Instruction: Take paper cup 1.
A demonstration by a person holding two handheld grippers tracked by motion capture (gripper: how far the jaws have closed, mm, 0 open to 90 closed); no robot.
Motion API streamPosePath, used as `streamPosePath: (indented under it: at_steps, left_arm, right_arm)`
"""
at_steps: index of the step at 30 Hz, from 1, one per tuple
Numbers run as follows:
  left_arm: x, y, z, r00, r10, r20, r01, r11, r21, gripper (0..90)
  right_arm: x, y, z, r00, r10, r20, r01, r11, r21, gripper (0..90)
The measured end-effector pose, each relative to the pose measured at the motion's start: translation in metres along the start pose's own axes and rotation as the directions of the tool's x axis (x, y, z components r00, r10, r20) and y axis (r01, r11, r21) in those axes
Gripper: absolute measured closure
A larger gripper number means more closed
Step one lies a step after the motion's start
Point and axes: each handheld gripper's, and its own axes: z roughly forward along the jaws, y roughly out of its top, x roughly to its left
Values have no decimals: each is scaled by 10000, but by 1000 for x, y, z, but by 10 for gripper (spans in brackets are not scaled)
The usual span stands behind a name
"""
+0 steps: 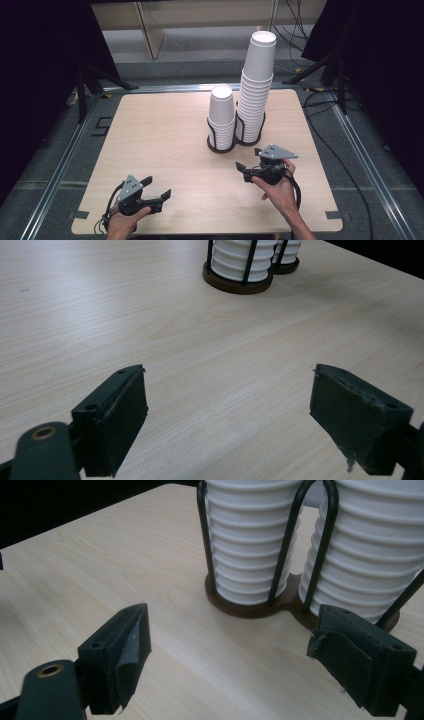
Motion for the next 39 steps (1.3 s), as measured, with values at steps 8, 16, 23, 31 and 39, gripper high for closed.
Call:
streamPosePath:
  at_steps: [8, 16, 23, 31, 39]
  left_arm:
    - [-1, 1, -1, 10000, 46, -70, -45, 9999, 136, 147]
    - [-1, 0, 1, 10000, -54, 17, 54, 10000, -69, 147]
    - [0, 1, -2, 9999, -58, -105, 58, 10000, -15, 147]
    - [0, 1, -2, 9999, 12, -108, -12, 10000, 42, 147]
    - [-1, 1, 1, 10000, -61, -21, 61, 10000, -46, 147]
  right_arm:
    - [0, 15, 3, 10000, -44, -1, 44, 9999, -108, 165]
    - [0, 22, 7, 9998, -169, 40, 170, 9997, -174, 168]
    - [0, 31, 11, 9999, -165, -36, 163, 9993, -333, 167]
    - [2, 42, 13, 9996, -293, 22, 294, 9986, -445, 167]
    - [1, 57, 18, 9995, -298, 99, 304, 9974, -648, 167]
